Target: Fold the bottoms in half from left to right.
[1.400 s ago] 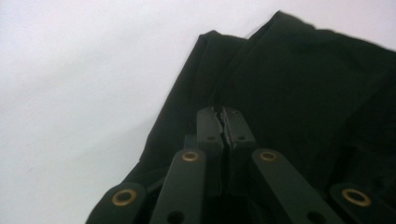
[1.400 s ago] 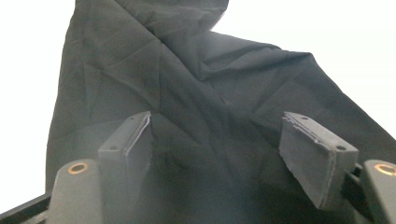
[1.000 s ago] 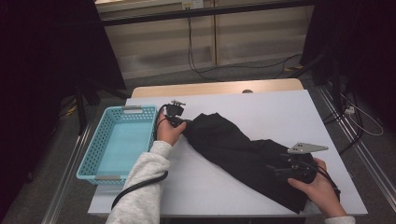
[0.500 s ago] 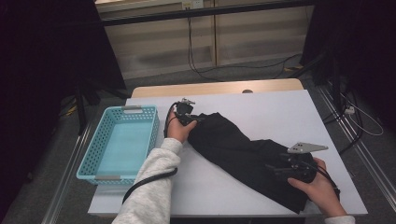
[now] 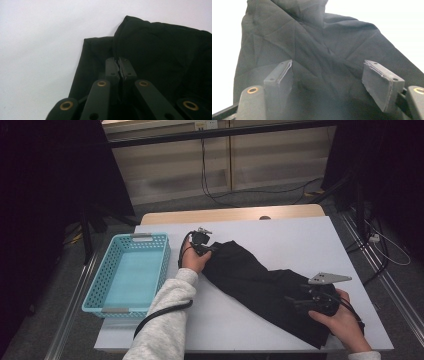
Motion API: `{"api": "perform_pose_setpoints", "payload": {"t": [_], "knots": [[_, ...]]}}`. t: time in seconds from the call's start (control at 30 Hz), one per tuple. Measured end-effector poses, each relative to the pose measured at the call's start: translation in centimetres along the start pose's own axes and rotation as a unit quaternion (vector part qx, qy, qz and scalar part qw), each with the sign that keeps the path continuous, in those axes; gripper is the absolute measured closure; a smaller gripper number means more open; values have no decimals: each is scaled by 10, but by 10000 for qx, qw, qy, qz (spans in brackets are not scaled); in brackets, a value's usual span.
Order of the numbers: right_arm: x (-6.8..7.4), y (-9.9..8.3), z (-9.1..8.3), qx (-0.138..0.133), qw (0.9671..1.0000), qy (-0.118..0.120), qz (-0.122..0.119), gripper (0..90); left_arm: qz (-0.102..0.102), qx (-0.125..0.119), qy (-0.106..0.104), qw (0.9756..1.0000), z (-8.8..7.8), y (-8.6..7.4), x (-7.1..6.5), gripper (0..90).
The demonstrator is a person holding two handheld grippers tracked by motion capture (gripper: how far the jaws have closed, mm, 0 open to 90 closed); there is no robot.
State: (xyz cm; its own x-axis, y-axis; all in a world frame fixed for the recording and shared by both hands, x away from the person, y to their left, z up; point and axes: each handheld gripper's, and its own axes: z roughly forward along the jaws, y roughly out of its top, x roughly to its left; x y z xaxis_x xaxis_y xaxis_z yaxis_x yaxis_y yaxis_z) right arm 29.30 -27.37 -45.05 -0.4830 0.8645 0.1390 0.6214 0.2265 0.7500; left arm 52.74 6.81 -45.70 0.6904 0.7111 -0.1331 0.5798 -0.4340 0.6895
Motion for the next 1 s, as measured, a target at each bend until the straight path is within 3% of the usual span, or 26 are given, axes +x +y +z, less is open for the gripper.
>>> {"api": "perform_pose_setpoints", "payload": {"t": [0.1,0.3,0.47,0.67,0.77,1.0], "knots": [[1,0,0,-2,10000,18,2,251,-38,-8,-72,10000,-4,1,1,879],[1,-1,2,38,10000,37,-19,236,-121,-260,-188,9994,-24,6,2,878],[2,-2,3,54,10000,37,-18,235,-215,-422,-144,9988,-41,3,5,878],[3,-3,3,96,9999,47,-24,232,-495,-354,38,9981,-52,-10,16,878],[4,-3,4,122,9999,51,-43,231,-583,-195,122,9980,-53,-19,19,877],[5,-4,5,168,9998,58,-64,232,-622,-124,219,9977,-50,-24,25,875]]}}
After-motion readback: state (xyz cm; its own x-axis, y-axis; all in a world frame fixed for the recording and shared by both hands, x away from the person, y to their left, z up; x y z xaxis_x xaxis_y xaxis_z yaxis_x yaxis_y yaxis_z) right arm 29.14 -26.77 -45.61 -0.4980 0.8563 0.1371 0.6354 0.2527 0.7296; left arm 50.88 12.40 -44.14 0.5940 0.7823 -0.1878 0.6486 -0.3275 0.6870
